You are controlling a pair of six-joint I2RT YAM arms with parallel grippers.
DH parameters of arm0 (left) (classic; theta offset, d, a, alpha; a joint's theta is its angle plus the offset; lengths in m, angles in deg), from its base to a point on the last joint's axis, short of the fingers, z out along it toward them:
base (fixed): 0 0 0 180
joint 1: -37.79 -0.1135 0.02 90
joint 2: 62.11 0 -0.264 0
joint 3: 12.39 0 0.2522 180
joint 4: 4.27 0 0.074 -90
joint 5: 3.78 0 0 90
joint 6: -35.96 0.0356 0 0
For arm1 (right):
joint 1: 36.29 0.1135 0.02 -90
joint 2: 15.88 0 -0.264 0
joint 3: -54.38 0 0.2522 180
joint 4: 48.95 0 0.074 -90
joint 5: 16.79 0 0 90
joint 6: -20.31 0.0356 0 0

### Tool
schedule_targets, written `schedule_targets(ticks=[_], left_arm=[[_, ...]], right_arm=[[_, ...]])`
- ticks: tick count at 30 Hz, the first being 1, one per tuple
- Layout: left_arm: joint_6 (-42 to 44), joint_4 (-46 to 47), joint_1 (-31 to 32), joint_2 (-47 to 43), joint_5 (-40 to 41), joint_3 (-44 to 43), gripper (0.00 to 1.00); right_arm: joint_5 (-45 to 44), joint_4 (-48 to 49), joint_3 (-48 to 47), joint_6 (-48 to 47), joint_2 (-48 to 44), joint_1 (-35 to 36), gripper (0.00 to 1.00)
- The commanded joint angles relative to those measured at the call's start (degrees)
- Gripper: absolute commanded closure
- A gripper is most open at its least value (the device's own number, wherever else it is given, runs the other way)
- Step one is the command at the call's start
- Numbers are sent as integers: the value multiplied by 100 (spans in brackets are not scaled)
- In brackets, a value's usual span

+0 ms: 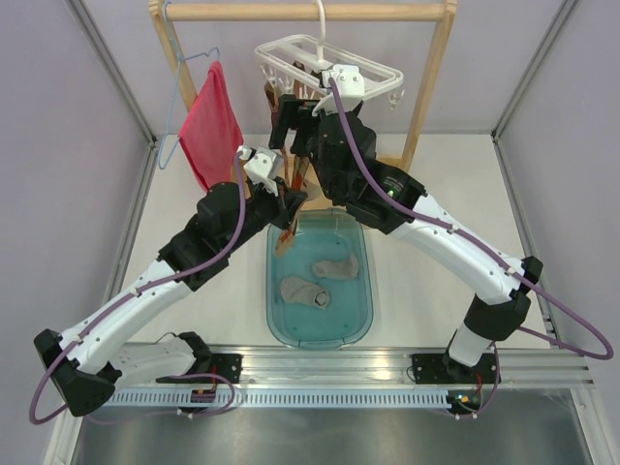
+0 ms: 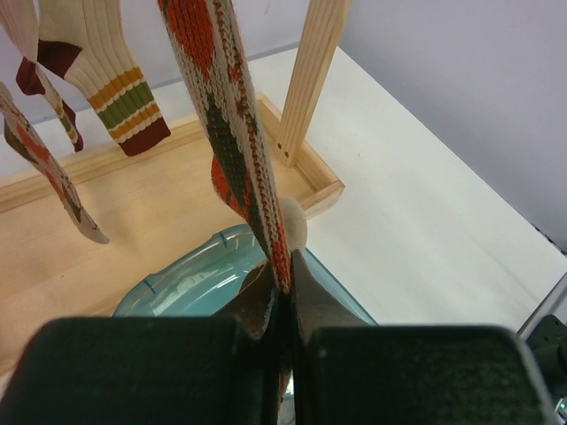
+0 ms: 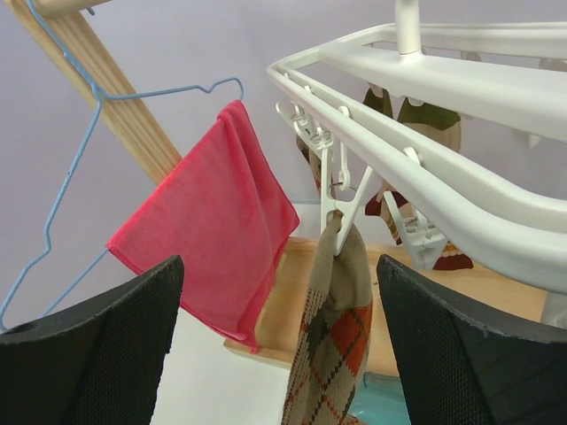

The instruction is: Remove the socks clipped to the hanger

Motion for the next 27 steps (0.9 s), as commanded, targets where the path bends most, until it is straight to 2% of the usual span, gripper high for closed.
schedule_targets(ticks=[1,9,18,27], left_arm=[[155,-15,36,-151,-32,14,98],[164,-6,36,-178,-58,22,98],[164,3,27,-151,-67,22,98],[181,3,18,-195,-67,22,98]], right_arm=[[-184,-191,-129,6,59,-56,7],[-78,-209,-542,-29,384,-319,7],[-96,-323,-1526,-205,1060,-451,8],[36,-437,-1518,41,1166,-724,11]])
